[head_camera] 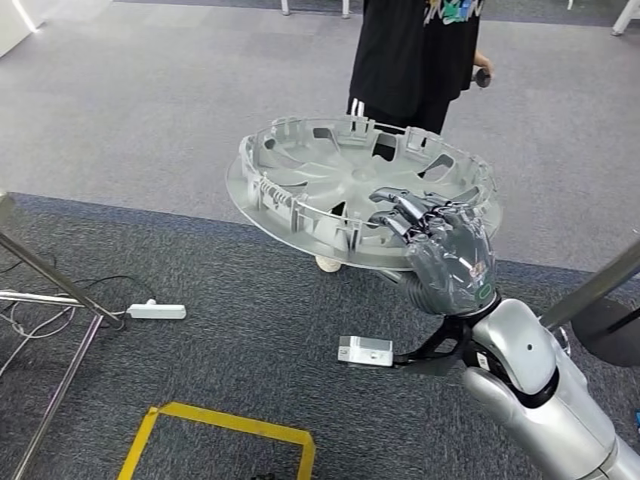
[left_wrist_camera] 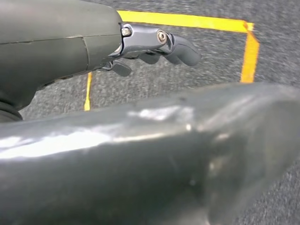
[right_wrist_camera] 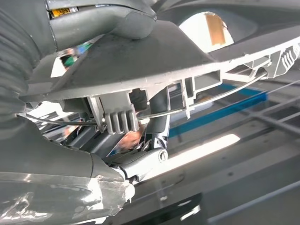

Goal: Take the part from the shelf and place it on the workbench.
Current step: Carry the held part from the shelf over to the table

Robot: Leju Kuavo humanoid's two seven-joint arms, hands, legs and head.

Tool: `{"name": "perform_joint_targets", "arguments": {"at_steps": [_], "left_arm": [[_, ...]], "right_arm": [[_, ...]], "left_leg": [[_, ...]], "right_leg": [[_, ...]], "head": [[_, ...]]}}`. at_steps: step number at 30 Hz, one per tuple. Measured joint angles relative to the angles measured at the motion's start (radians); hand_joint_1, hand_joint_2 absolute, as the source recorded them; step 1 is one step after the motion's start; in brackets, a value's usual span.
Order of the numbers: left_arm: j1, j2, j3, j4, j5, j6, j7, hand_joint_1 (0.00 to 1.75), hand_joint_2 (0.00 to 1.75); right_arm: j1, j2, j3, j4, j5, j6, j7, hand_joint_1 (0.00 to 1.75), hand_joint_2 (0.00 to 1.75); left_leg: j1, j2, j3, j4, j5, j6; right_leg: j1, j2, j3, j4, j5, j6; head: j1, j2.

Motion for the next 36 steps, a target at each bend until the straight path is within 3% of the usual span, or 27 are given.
{"name": "perform_joint_targets", "arguments": {"at_steps": [2, 3, 4, 6, 8, 10, 12, 14, 15, 16, 17, 19, 21, 23, 24, 25, 27, 29, 30, 31, 32, 34, 36], "left_arm": [[0.001, 0.000, 0.000, 0.000, 0.000, 0.000, 0.000, 0.00, 0.00], [0.000, 0.000, 0.000, 0.000, 0.001, 0.000, 0.000, 0.00, 0.00], [-0.001, 0.000, 0.000, 0.000, 0.001, 0.001, 0.000, 0.00, 0.00], [-0.003, 0.000, 0.000, 0.000, 0.001, 0.001, 0.001, 0.00, 0.00], [-0.002, 0.000, 0.000, 0.000, 0.000, 0.003, 0.002, 0.00, 0.00], [0.000, 0.002, 0.000, 0.000, 0.000, 0.005, 0.003, 0.00, 0.00], [-0.003, 0.004, 0.001, 0.000, -0.002, 0.007, 0.005, 0.00, 0.00], [-0.005, 0.003, 0.000, 0.000, -0.006, 0.006, 0.007, 0.00, 0.00], [-0.005, 0.002, 0.000, 0.000, -0.007, 0.006, 0.007, 0.00, 0.00], [-0.005, 0.002, 0.000, 0.000, -0.008, 0.006, 0.007, 0.00, 0.00], [-0.005, 0.002, -0.001, 0.000, -0.009, 0.006, 0.008, 0.00, 0.00], [-0.007, 0.005, -0.005, 0.000, -0.011, 0.007, 0.009, 0.00, 0.00], [-0.010, 0.012, -0.010, 0.001, -0.010, 0.008, 0.010, 0.00, 0.00], [-0.011, 0.021, -0.013, 0.006, -0.005, 0.013, 0.014, 0.00, 0.00], [-0.012, 0.025, -0.015, 0.010, -0.002, 0.016, 0.016, 0.00, 0.00], [-0.013, 0.030, -0.018, 0.014, 0.001, 0.019, 0.018, 0.00, 0.00], [-0.021, 0.037, -0.023, 0.022, 0.003, 0.023, 0.019, 0.00, 0.00], [-0.028, 0.042, -0.026, 0.029, 0.003, 0.024, 0.019, 0.00, 0.00], [-0.030, 0.044, -0.027, 0.033, 0.003, 0.024, 0.019, 0.00, 0.00], [-0.031, 0.045, -0.028, 0.036, 0.003, 0.024, 0.019, 0.00, 0.00], [-0.030, 0.046, -0.028, 0.038, 0.003, 0.024, 0.019, 0.00, 0.00], [-0.032, 0.049, -0.030, 0.041, 0.003, 0.026, 0.019, 0.00, 0.00], [-0.035, 0.052, -0.034, 0.043, 0.004, 0.027, 0.019, 0.00, 0.00]], "right_arm": [[0.001, 0.000, 0.005, 0.002, 0.001, 0.004, 0.000, 1.75, 1.75], [0.001, -0.001, 0.007, 0.002, 0.002, 0.005, 0.000, 1.75, 1.75], [0.001, -0.002, 0.008, 0.002, 0.005, 0.006, 0.001, 1.75, 1.75], [0.002, -0.005, 0.010, 0.003, 0.012, 0.008, 0.002, 1.75, 1.75], [0.002, -0.007, 0.014, 0.003, 0.017, 0.008, 0.004, 1.75, 1.75], [0.004, -0.010, 0.017, 0.003, 0.020, 0.010, 0.007, 1.75, 1.75], [0.010, -0.017, 0.018, 0.002, 0.022, 0.010, 0.010, 1.75, 1.75], [0.020, -0.023, 0.021, 0.002, 0.025, 0.010, 0.010, 1.75, 1.75], [0.024, -0.025, 0.021, 0.002, 0.026, 0.010, 0.011, 1.75, 1.75], [0.028, -0.027, 0.022, 0.002, 0.026, 0.010, 0.011, 1.75, 1.75], [0.031, -0.029, 0.022, 0.002, 0.027, 0.009, 0.012, 1.75, 1.75], [0.036, -0.031, 0.022, 0.002, 0.028, 0.008, 0.015, 1.75, 1.75], [0.036, -0.032, 0.022, 0.002, 0.030, 0.007, 0.019, 1.75, 1.75], [0.034, -0.032, 0.023, 0.002, 0.033, 0.008, 0.024, 1.75, 1.75], [0.032, -0.032, 0.024, 0.003, 0.033, 0.008, 0.027, 1.75, 1.75], [0.030, -0.032, 0.024, 0.003, 0.034, 0.009, 0.029, 1.75, 1.75], [0.029, -0.032, 0.024, 0.003, 0.035, 0.009, 0.031, 1.75, 1.75], [0.029, -0.032, 0.024, 0.003, 0.035, 0.009, 0.031, 1.75, 1.75], [0.029, -0.032, 0.025, 0.003, 0.035, 0.009, 0.031, 1.75, 1.75], [0.029, -0.032, 0.025, 0.003, 0.035, 0.009, 0.031, 1.75, 1.75], [0.029, -0.032, 0.026, 0.003, 0.035, 0.009, 0.031, 1.75, 1.75], [0.029, -0.032, 0.026, 0.003, 0.035, 0.009, 0.031, 1.75, 1.75], [0.027, -0.032, 0.027, 0.003, 0.035, 0.009, 0.031, 1.75, 1.75]], "left_leg": [[-0.005, 0.016, 0.059, -0.098, 0.054, 0.008], [-0.011, 0.044, 0.102, -0.172, 0.078, 0.012], [-0.017, 0.068, 0.136, -0.233, 0.094, 0.019], [-0.027, 0.093, 0.161, -0.286, 0.100, 0.030], [-0.026, 0.065, 0.160, -0.291, 0.103, 0.041], [-0.019, 0.040, 0.162, -0.295, 0.107, 0.051], [-0.013, 0.014, 0.163, -0.297, 0.110, 0.058], [-0.013, -0.016, 0.162, -0.297, 0.110, 0.059], [-0.012, -0.031, 0.162, -0.296, 0.111, 0.059], [-0.011, -0.046, 0.162, -0.296, 0.111, 0.058], [-0.010, -0.061, 0.163, -0.295, 0.112, 0.056], [-0.008, -0.090, 0.159, -0.291, 0.114, 0.048], [-0.006, -0.115, 0.149, -0.289, 0.120, 0.036], [-0.004, -0.133, 0.140, -0.292, 0.128, 0.024], [-0.005, -0.121, 0.136, -0.288, 0.125, 0.019], [-0.006, -0.095, 0.126, -0.268, 0.111, 0.014], [-0.009, -0.026, 0.078, -0.166, 0.050, 0.007], [-0.008, -0.001, 0.017, -0.032, -0.007, 0.003], [-0.008, 0.001, 0.003, 0.000, -0.013, 0.003], [-0.008, 0.003, 0.009, -0.007, -0.001, 0.004], [-0.009, 0.009, 0.037, -0.055, 0.027, 0.006], [-0.017, 0.059, 0.118, -0.198, 0.082, 0.014], [-0.026, 0.096, 0.161, -0.282, 0.100, 0.026]], "right_leg": [[0.003, -0.027, 0.002, 0.000, -0.002, 0.000], [0.005, -0.039, 0.004, 0.000, -0.004, 0.003], [0.008, -0.049, 0.005, 0.001, -0.006, 0.006], [0.013, -0.072, 0.009, 0.001, -0.010, 0.013], [0.013, -0.089, 0.012, -0.001, -0.014, 0.022], [0.008, -0.048, 0.000, 0.033, -0.041, 0.033], [0.004, 0.016, -0.052, 0.148, -0.098, 0.040], [0.003, 0.035, -0.116, 0.271, -0.141, 0.043], [0.003, 0.037, -0.129, 0.290, -0.137, 0.043], [0.003, 0.039, -0.122, 0.266, -0.113, 0.042], [0.001, 0.047, -0.097, 0.206, -0.075, 0.042], [-0.007, 0.093, -0.031, 0.068, -0.019, 0.043], [-0.011, 0.120, -0.002, 0.008, -0.007, 0.038], [-0.008, 0.098, -0.003, 0.006, -0.001, 0.026], [-0.007, 0.086, -0.003, 0.005, 0.001, 0.018], [-0.007, 0.074, -0.002, 0.002, 0.004, 0.011], [-0.004, 0.048, -0.003, 0.000, 0.006, 0.000], [0.000, 0.019, -0.004, 0.000, 0.005, -0.004], [0.001, 0.005, -0.004, 0.000, 0.004, -0.005], [0.001, -0.009, -0.003, 0.000, 0.003, -0.006], [0.002, -0.023, -0.002, 0.000, 0.003, -0.005], [0.006, -0.046, 0.002, 0.001, -0.002, -0.001], [0.012, -0.068, 0.005, 0.001, -0.007, 0.007]], "head": [[0.000, 0.000], [0.000, 0.000], [0.001, 0.000], [0.003, 0.000], [0.004, 0.000], [0.006, 0.000], [0.010, 0.000], [0.012, 0.000], [0.013, 0.000], [0.013, 0.000], [0.013, 0.000], [0.013, 0.000], [0.012, 0.000], [0.012, 0.000], [0.010, 0.000], [0.008, 0.000], [0.003, 0.000], [0.001, 0.000], [0.001, 0.000], [0.001, 0.000], [0.001, 0.000], [0.001, 0.000], [0.003, 0.000]]}}
